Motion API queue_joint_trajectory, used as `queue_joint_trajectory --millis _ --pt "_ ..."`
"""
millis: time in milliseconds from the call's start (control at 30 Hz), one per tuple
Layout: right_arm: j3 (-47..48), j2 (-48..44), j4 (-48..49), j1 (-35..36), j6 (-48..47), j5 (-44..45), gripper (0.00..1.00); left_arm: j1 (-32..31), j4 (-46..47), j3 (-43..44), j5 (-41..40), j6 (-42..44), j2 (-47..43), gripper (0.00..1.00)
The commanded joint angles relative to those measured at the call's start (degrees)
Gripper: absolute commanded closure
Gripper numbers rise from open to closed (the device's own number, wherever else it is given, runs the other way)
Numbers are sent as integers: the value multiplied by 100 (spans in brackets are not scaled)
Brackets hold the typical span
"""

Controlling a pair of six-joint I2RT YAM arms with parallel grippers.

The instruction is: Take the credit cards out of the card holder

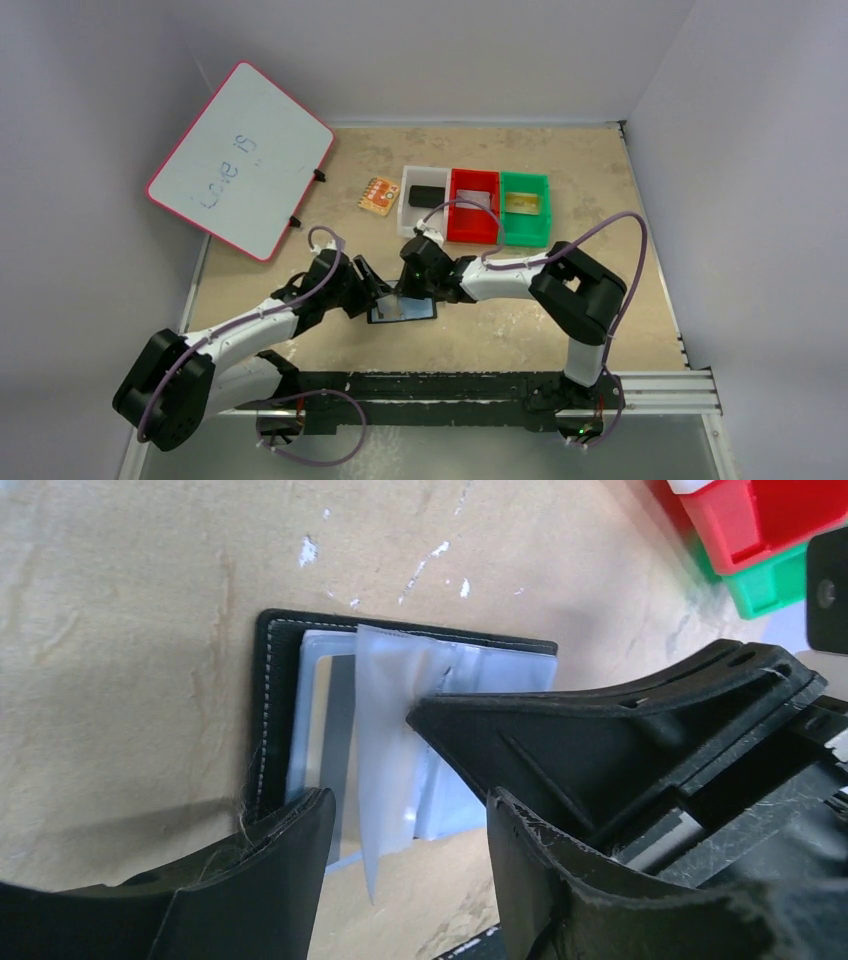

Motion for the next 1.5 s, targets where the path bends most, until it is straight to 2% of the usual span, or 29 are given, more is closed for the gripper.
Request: queue_joint_trajectory --millis 0,133,267,433,533,767,1000,1233,1467 --pt "-319 406 -397 1 12 112 100 19 825 -82 370 -247 21 43" --pt "-408 264 -156 -33 19 -9 99 13 1228 -119 713 -308 423 45" --pt "-558 -191 221 -146 -9 -264 84 11 1650 -33 974 -425 736 52" --pt "-584 -905 -133 -268 59 95 60 11 1415 243 789 -313 624 53" --pt "-729 -1400 -364 -359 230 411 54 10 1478 311 856 -301 703 54" --pt "-1175 -2347 -757 -389 598 998 52 -262 1861 652 1207 -258 1210 54" --pt "-1717 -3585 -1588 -387 1296 1859 53 -1060 1601 1200 801 -70 1786 55" --pt "-2438 -4446 -1049 -383 1373 1551 56 -1141 1681 1143 800 -118 2184 55" --pt "-2422 -4153 -858 -382 1353 1269 57 -1224 1971 1160 962 -145 2210 55"
